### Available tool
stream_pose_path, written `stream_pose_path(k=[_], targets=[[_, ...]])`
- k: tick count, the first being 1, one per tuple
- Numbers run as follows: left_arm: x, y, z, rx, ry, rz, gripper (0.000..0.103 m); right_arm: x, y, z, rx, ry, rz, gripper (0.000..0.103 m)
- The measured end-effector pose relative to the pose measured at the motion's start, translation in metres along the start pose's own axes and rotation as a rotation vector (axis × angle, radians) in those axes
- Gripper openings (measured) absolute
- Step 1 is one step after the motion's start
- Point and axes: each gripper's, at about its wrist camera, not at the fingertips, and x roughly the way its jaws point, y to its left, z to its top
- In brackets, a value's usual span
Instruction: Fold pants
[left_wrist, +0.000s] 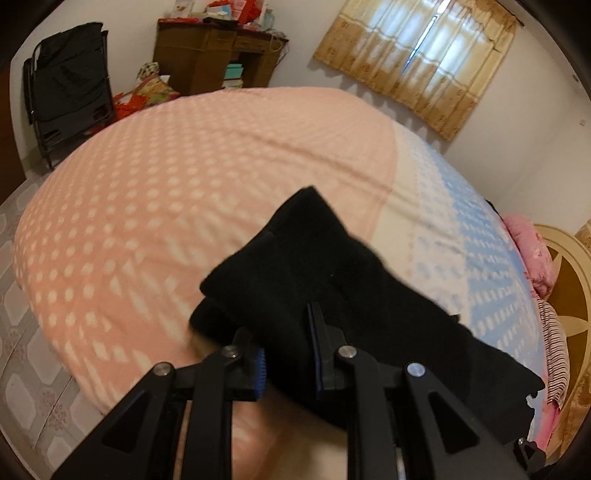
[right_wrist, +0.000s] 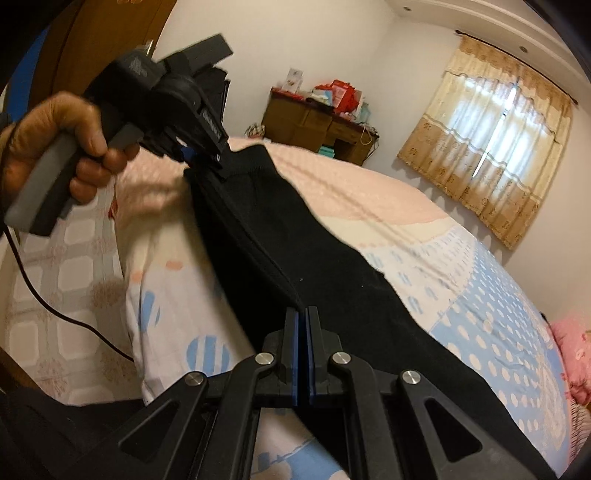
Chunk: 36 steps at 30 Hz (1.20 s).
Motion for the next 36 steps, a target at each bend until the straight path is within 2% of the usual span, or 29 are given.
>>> stream_pose_path(k=[2,3,5,8,9,10,11,12,14,16,18,20,21,22,25,27,30,32,33,36], targets=[[0.004,0.000,-0.003,0.010,-0.006,0.011,0.020,0.010,0.003,-0.006,-0.005,0.031,0.006,0.003],[0.005,-0.001,-0.004,0.026,-0.026,0.020,0.025,0.013,0.004,-0.008,-0.002,0.042,0.009,0.003],[0.002,-0.004,-0.008,0.066,-0.055,0.049,0.025,0.022,0.007,-0.014,-0.007,0.068,-0.012,0.003],[0.005,-0.015,-0.009,0.149,-0.074,0.116,0.029,0.025,0.013,-0.020,-0.029,0.054,-0.043,0.004],[0.004,-0.018,-0.010,0.172,-0.077,0.143,0.036,0.025,0.014,-0.020,-0.043,0.051,-0.053,0.004],[0.002,-0.016,-0.010,0.181,-0.079,0.167,0.050,0.025,0.014,-0.021,-0.055,0.050,-0.056,0.005],[-0.003,-0.015,-0.008,0.174,-0.093,0.216,0.059,0.024,0.012,-0.020,-0.051,0.052,-0.051,0.006],[-0.009,-0.010,-0.008,0.163,-0.110,0.255,0.072,0.023,0.008,-0.020,-0.033,0.057,-0.035,0.008],[-0.025,-0.005,-0.004,0.151,-0.171,0.323,0.074,0.017,-0.014,-0.019,0.090,0.069,0.082,0.011],[-0.040,-0.007,-0.001,0.164,-0.228,0.353,0.074,0.011,-0.046,-0.020,0.269,0.068,0.234,0.025],[-0.050,-0.014,0.001,0.175,-0.281,0.352,0.074,0.001,-0.084,-0.019,0.427,0.025,0.331,0.036],[-0.050,-0.022,0.002,0.192,-0.306,0.323,0.074,-0.005,-0.114,-0.014,0.508,-0.022,0.347,0.049],[-0.045,-0.028,0.001,0.203,-0.316,0.313,0.074,-0.005,-0.134,-0.009,0.546,-0.047,0.338,0.060],[-0.039,-0.033,0.000,0.211,-0.315,0.315,0.074,-0.002,-0.147,-0.006,0.564,-0.058,0.332,0.062],[-0.014,-0.043,-0.005,0.227,-0.275,0.313,0.074,0.019,-0.177,0.006,0.562,-0.050,0.302,0.062],[0.001,-0.046,-0.010,0.227,-0.255,0.343,0.074,0.042,-0.186,0.014,0.552,-0.018,0.312,0.062],[0.016,-0.042,-0.013,0.193,-0.219,0.362,0.074,0.079,-0.180,0.018,0.517,0.058,0.364,0.062],[0.018,-0.042,-0.015,0.182,-0.230,0.367,0.074,0.101,-0.168,0.017,0.479,0.121,0.393,0.062],[0.017,-0.042,-0.016,0.185,-0.238,0.372,0.074,0.111,-0.163,0.015,0.462,0.161,0.380,0.062],[0.022,-0.044,-0.015,0.190,-0.236,0.389,0.075,0.118,-0.157,0.006,0.468,0.213,0.420,0.062]])
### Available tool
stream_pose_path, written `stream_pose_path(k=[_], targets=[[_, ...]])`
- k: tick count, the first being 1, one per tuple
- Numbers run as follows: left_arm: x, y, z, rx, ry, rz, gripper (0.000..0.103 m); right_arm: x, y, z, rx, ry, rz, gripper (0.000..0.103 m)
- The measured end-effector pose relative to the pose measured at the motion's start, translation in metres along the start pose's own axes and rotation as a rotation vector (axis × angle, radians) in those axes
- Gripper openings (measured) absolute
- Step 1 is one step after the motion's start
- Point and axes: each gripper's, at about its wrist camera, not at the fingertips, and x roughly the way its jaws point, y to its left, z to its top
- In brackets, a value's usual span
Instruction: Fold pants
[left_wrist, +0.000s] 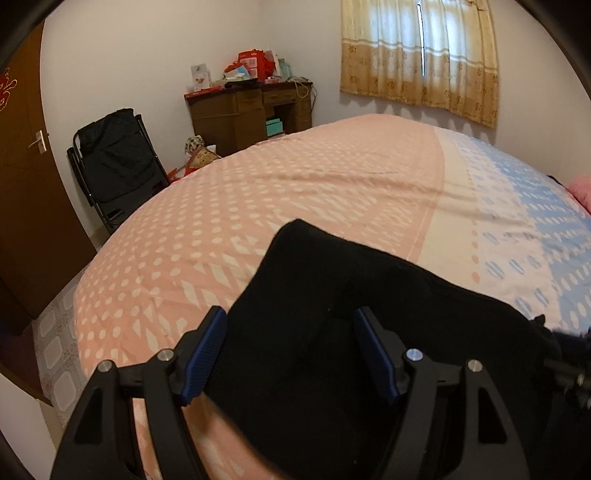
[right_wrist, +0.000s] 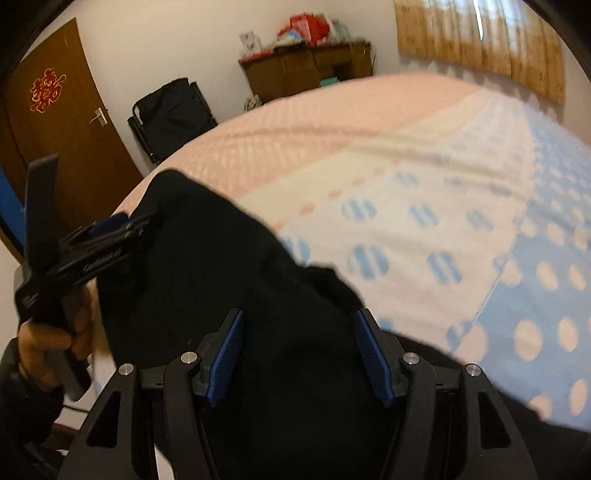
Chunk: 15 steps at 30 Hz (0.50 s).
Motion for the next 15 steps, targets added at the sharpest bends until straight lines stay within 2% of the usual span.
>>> stream_pose_path(k=[3,5,8,11,13,15], targets=[[0.001,-0.001,-0.003,0.004,0.006,0.016,0.082,-0.011,0.000,-0.008,-0.007,0.032,0.065,0.062],[0.005,-0.006,-0.003,0.018,0.023,0.058,0.087,-0.011,-0.002,-0.013,0.013,0.065,0.104,0.062],[0.007,-0.011,-0.002,0.028,0.029,0.096,0.091,-0.006,-0.012,-0.008,0.065,0.059,0.146,0.062],[0.006,-0.008,-0.002,0.014,0.035,0.092,0.092,0.003,-0.025,0.004,0.135,0.000,0.136,0.062],[0.006,-0.006,-0.003,0.004,0.041,0.084,0.094,0.017,-0.031,0.009,0.200,0.025,0.206,0.062],[0.008,-0.003,-0.002,-0.009,0.050,0.075,0.096,0.019,-0.027,0.009,0.193,0.033,0.238,0.063]])
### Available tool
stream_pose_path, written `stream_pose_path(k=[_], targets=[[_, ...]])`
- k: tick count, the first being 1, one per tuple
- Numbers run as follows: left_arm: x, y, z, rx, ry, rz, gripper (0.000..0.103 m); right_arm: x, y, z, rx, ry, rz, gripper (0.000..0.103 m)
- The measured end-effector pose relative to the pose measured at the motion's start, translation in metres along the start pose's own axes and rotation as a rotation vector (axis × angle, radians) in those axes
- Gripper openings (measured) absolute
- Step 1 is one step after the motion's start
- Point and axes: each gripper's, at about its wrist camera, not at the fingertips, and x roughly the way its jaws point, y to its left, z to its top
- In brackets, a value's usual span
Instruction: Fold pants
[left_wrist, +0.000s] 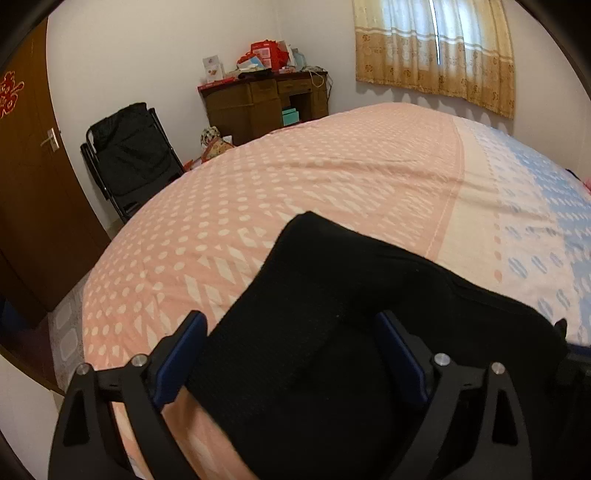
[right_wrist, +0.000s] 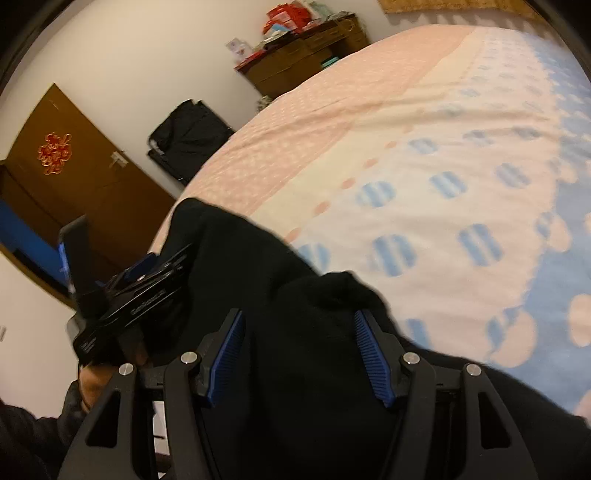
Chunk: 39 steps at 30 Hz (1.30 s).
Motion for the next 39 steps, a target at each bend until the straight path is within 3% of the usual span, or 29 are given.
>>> stream_pose_path(k=[5,8,10,13,18,23,27,31,34,36,37,39], targets=[[0.004,0.003,0.002,-0.021,0.019,-0.001,0.101,-0.002,0.009,-0.007,-0.081,0.096,0.034,0.062],[0.005,0.003,0.002,-0.019,0.025,0.000,0.102,0.001,0.005,0.000,-0.069,0.083,0.015,0.062],[0.004,0.003,0.003,-0.018,0.024,0.001,0.102,0.007,-0.006,0.004,0.019,0.092,0.102,0.064],[0.005,0.003,0.003,-0.018,0.024,0.000,0.102,0.009,-0.008,0.009,0.054,0.086,0.184,0.064],[0.005,0.002,0.003,-0.005,0.020,0.015,0.102,0.018,-0.019,0.021,0.142,0.002,0.274,0.064],[0.004,0.003,0.002,0.000,0.014,0.016,0.103,0.017,-0.053,0.026,0.323,-0.111,0.366,0.063],[0.006,0.003,0.002,-0.002,0.022,0.014,0.103,0.020,-0.081,0.026,0.463,-0.169,0.437,0.050],[0.005,-0.001,0.002,0.011,0.019,0.029,0.103,0.026,-0.082,0.030,0.429,-0.122,0.371,0.032],[0.006,-0.001,0.003,0.011,0.020,0.029,0.103,0.010,-0.091,0.028,0.446,-0.082,0.284,0.032],[0.006,0.000,0.003,-0.001,0.025,0.016,0.103,-0.024,-0.102,0.019,0.445,-0.134,0.132,0.034],[0.007,0.001,0.003,-0.006,0.028,0.011,0.103,-0.051,-0.111,0.010,0.450,-0.199,-0.006,0.034],[0.008,0.003,0.004,-0.017,0.035,0.000,0.103,-0.105,-0.123,-0.019,0.482,-0.313,-0.169,0.034]])
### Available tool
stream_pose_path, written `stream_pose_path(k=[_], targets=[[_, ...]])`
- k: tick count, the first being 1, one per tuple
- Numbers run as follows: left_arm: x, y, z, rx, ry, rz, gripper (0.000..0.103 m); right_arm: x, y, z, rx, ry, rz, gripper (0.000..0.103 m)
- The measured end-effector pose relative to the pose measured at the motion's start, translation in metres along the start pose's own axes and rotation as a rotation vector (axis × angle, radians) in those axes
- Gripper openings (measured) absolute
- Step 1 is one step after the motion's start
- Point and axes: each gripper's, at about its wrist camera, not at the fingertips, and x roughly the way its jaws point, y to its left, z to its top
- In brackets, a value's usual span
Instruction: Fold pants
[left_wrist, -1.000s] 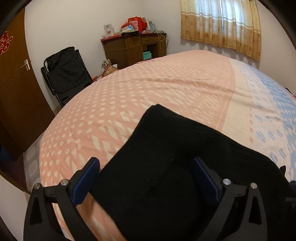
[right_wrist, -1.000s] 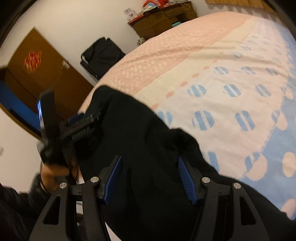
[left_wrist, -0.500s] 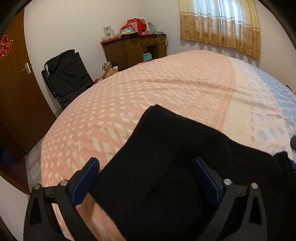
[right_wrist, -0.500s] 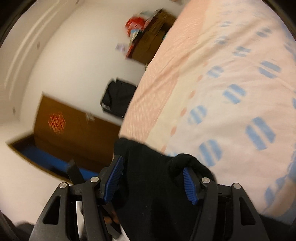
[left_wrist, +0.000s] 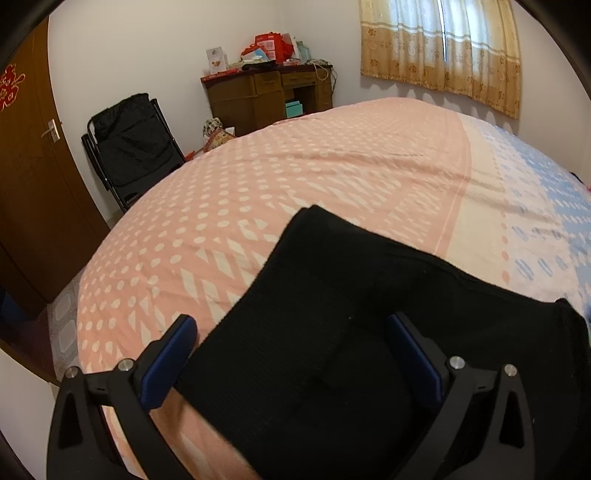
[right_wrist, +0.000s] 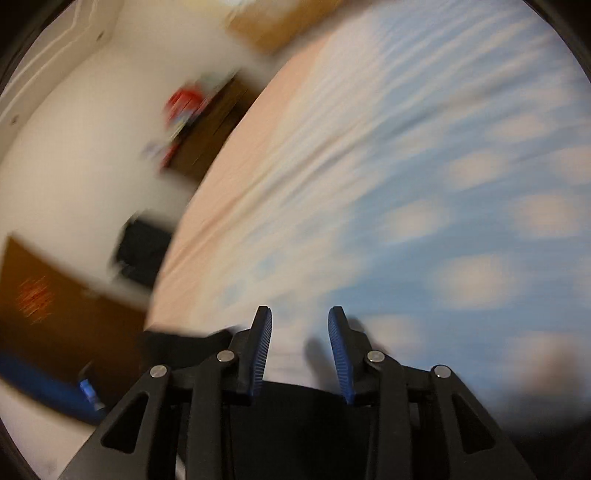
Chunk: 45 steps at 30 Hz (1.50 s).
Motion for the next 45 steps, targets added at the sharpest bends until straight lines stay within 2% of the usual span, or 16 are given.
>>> stream_pose_path(k=[2,5,8,12,15,18,20,23,24,26,31,33,36,40,43,45], targets=[[0.000,0.000,-0.001,-0.001,0.000,-0.001,0.103,-0.042,-0.030,-0.008,0.039,-0.097,-0.089,0.034],[-0.001,-0.001,-0.002,0.003,-0.006,0.008,0.103,-0.136,-0.086,-0.031,0.142,-0.296,-0.289,0.034],[-0.002,-0.002,-0.002,0.011,-0.012,0.020,0.103,-0.212,-0.140,-0.054,0.269,-0.423,-0.434,0.034],[-0.002,-0.003,-0.001,0.017,-0.011,0.031,0.103,-0.259,-0.196,-0.070,0.427,-0.480,-0.443,0.034],[-0.002,-0.003,-0.001,0.019,-0.013,0.034,0.103,-0.262,-0.223,-0.067,0.462,-0.471,-0.432,0.034],[-0.001,-0.003,-0.001,0.016,-0.011,0.030,0.103,-0.246,-0.241,-0.064,0.473,-0.438,-0.396,0.034],[-0.001,-0.002,-0.001,0.007,-0.006,0.020,0.103,-0.238,-0.235,-0.055,0.433,-0.448,-0.384,0.034],[-0.001,0.000,-0.001,-0.006,0.001,0.007,0.103,-0.221,-0.233,-0.044,0.409,-0.409,-0.333,0.034],[-0.001,0.000,-0.001,-0.005,0.001,0.008,0.103,-0.215,-0.230,-0.041,0.398,-0.394,-0.343,0.033],[-0.001,0.000,-0.001,-0.001,-0.002,0.012,0.103,-0.214,-0.224,-0.037,0.361,-0.387,-0.347,0.013],[-0.001,0.000,0.000,-0.003,0.005,0.006,0.103,-0.251,-0.201,-0.050,0.319,-0.431,-0.248,0.009],[0.001,0.002,0.001,-0.006,0.016,-0.006,0.103,-0.266,-0.190,-0.058,0.297,-0.442,-0.241,0.009],[0.003,0.007,0.006,-0.006,0.044,-0.052,0.103,-0.285,-0.181,-0.080,0.285,-0.420,-0.256,0.009],[-0.006,0.008,0.016,0.031,0.072,-0.156,0.099,-0.293,-0.179,-0.120,0.268,-0.341,-0.293,0.009],[-0.038,-0.008,0.022,0.099,-0.014,-0.217,0.099,-0.295,-0.184,-0.144,0.290,-0.304,-0.318,0.009],[-0.064,-0.030,0.022,0.166,-0.063,-0.312,0.099,-0.287,-0.194,-0.153,0.334,-0.281,-0.320,0.009]])
